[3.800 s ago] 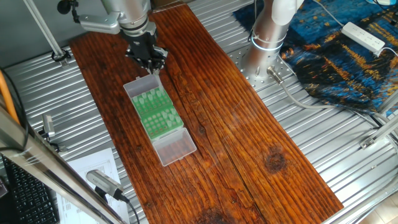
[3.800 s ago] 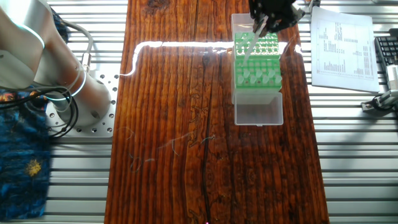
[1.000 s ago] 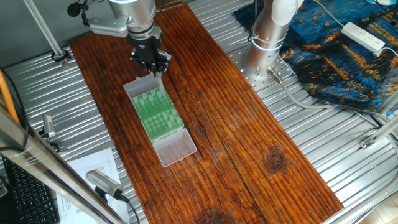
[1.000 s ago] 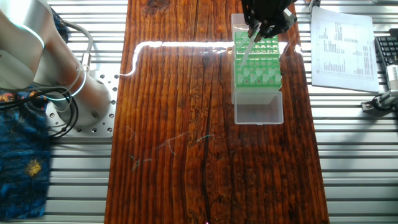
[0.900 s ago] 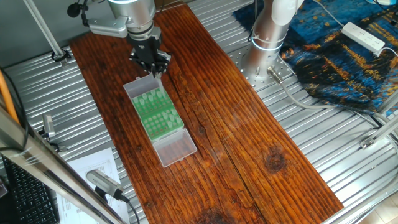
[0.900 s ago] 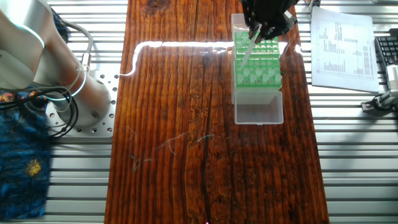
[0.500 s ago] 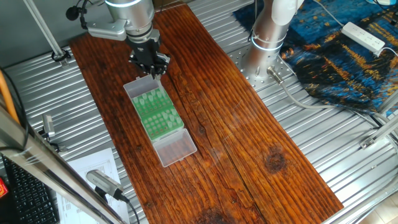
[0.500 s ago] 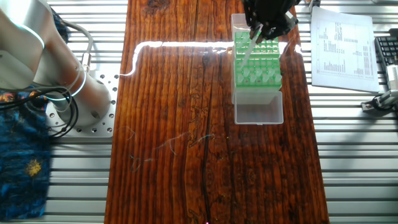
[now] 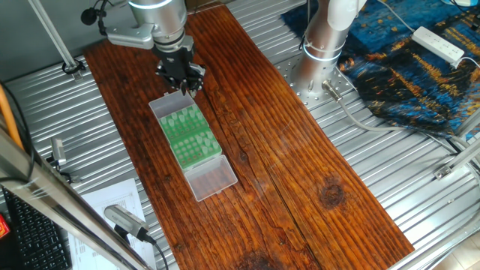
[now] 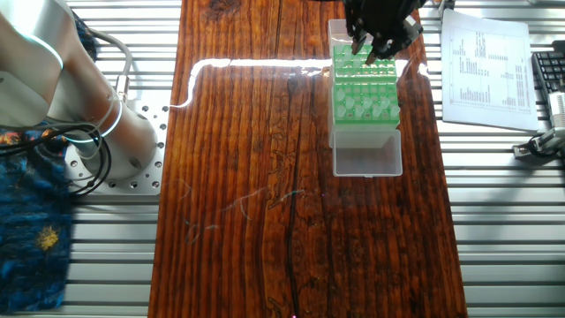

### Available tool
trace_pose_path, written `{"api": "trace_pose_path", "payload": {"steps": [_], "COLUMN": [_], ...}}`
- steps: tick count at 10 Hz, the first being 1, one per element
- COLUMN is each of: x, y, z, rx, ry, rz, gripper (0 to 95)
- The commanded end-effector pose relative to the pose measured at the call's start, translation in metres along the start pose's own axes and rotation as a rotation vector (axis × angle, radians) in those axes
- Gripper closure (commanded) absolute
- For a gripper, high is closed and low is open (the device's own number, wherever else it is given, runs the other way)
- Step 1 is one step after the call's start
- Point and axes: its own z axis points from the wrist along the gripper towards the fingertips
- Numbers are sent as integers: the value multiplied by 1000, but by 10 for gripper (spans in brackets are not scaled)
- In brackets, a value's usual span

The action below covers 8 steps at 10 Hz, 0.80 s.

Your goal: Transfer all large pipette tips from one holder to another

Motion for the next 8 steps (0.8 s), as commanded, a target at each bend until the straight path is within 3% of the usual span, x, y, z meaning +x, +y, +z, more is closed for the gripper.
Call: {"api": "trace_pose_path", "payload": {"steps": [1,3,6,8], "x": [-8,-18,-53,-74], "y": [0,2,6,13], "z": [1,4,24,34], "rx": [-4,-4,-10,-5], "ry": [4,2,-16,-21], "rz": [11,26,105,90], "gripper": [760,760,760,760]}}
